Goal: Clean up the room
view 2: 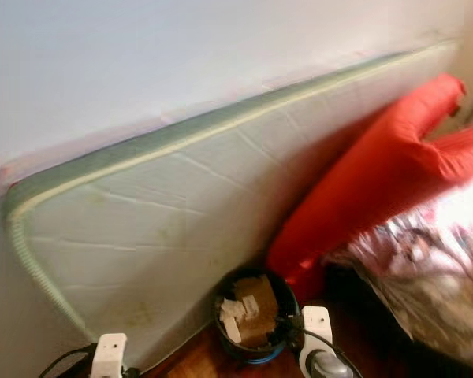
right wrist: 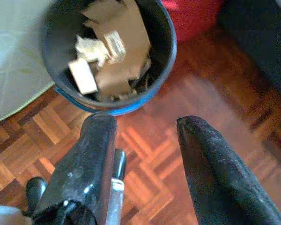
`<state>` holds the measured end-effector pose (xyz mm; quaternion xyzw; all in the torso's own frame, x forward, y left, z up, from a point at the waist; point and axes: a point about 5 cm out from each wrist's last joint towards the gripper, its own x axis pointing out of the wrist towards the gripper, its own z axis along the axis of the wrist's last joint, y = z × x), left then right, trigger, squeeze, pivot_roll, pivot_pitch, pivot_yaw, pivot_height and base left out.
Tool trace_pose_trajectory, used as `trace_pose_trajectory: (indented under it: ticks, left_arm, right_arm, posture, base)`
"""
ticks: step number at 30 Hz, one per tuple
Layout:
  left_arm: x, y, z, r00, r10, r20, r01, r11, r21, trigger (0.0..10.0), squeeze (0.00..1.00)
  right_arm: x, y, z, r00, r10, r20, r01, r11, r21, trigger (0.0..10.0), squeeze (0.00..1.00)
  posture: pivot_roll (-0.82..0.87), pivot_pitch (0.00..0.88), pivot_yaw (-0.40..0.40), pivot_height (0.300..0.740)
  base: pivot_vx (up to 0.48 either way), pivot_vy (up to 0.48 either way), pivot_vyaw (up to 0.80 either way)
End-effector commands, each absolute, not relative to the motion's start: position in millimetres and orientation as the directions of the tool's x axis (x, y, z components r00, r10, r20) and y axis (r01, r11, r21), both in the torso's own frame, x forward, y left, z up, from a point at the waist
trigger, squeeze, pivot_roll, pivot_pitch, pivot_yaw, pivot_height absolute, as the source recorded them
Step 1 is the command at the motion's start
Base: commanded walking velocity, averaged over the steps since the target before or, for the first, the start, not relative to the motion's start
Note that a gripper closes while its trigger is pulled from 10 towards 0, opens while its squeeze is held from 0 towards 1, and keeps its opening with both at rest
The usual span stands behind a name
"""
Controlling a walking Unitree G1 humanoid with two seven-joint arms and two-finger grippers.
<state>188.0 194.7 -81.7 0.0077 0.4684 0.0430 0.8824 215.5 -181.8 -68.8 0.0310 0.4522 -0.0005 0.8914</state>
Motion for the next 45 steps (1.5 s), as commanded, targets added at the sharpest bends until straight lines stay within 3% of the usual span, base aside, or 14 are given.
trace_pose_trajectory:
  ticks: [1,17,45]
  left_arm:
    - [190.3,182.5,-82.1,0.563,0.053,-0.825,-0.055,0.998,0.027,10.0,0.0]
    - [188.6,183.5,-82.8,0.561,0.053,-0.826,-0.042,0.998,0.036,10.0,0.0]
    - [188.3,182.9,-83.0,0.56,0.051,-0.827,-0.042,0.999,0.033,10.0,0.0]
  right_arm:
    - [212.9,-189.4,-69.4,0.582,0.008,-0.813,0.039,0.999,0.038,10.0,0.0]
    - [211.1,-187.9,-70.5,0.583,0.012,-0.812,0.042,0.998,0.044,10.0,0.0]
    - [210.9,-189.5,-70.5,0.585,-0.007,-0.811,0.054,0.998,0.03,10.0,0.0]
  posture:
    - [0.02,0.0,-0.07,0.74]
    - [0.02,0.0,-0.058,0.74]
    - [0.02,0.0,-0.058,0.74]
  base:
    - [0.0,0.0,-0.76]
    - [0.0,0.0,-0.74]
    - [0.0,-0.269,0.0]
